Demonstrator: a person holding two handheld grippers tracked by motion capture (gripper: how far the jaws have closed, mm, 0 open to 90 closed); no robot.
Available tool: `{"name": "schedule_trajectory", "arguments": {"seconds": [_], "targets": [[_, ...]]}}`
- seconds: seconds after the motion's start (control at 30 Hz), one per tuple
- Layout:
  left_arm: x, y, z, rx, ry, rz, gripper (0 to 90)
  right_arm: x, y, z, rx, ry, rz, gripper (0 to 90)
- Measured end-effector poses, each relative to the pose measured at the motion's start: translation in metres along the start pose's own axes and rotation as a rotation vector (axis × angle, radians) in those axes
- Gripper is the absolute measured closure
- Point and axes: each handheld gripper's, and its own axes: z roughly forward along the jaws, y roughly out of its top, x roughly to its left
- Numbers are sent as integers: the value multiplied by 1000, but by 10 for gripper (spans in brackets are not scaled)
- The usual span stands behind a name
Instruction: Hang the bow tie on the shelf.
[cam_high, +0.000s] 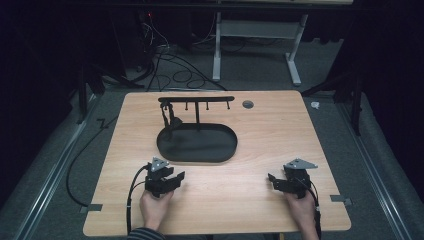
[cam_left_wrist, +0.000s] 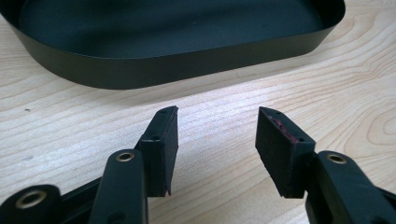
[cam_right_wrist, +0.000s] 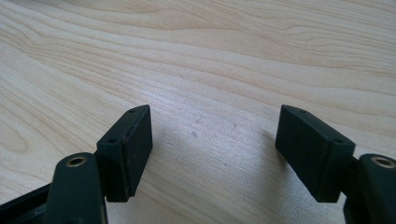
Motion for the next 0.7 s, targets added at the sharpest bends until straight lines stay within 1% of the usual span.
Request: {"name": "schedule_trajectory", "arguments": {"seconds": [0.27, 0.43, 0.47, 0.5, 0.53, 0.6, 0.63, 0.7], "targets": [[-2, -1, 7, 3, 19, 14, 494, 0, 0, 0, 0, 0, 0, 287], [-3, -1, 11, 10, 35, 32, 493, 0, 0, 0, 0, 0, 0, 286], [-3, -1, 12, 3, 38, 43, 493, 0, 0, 0, 0, 0, 0, 287], [-3, -1, 13, 4, 41, 45, 493, 0, 0, 0, 0, 0, 0, 287], [-4, -2, 14, 11, 41, 37, 492, 0, 0, 0, 0, 0, 0, 286], [-4, -2, 16, 20, 43, 42, 491, 0, 0, 0, 0, 1, 0, 287], [-5, -3, 17, 27, 45, 51, 491, 0, 0, 0, 0, 0, 0, 286], [-7, -4, 18, 23, 59, 78, 487, 0, 0, 0, 0, 1, 0, 287]]}}
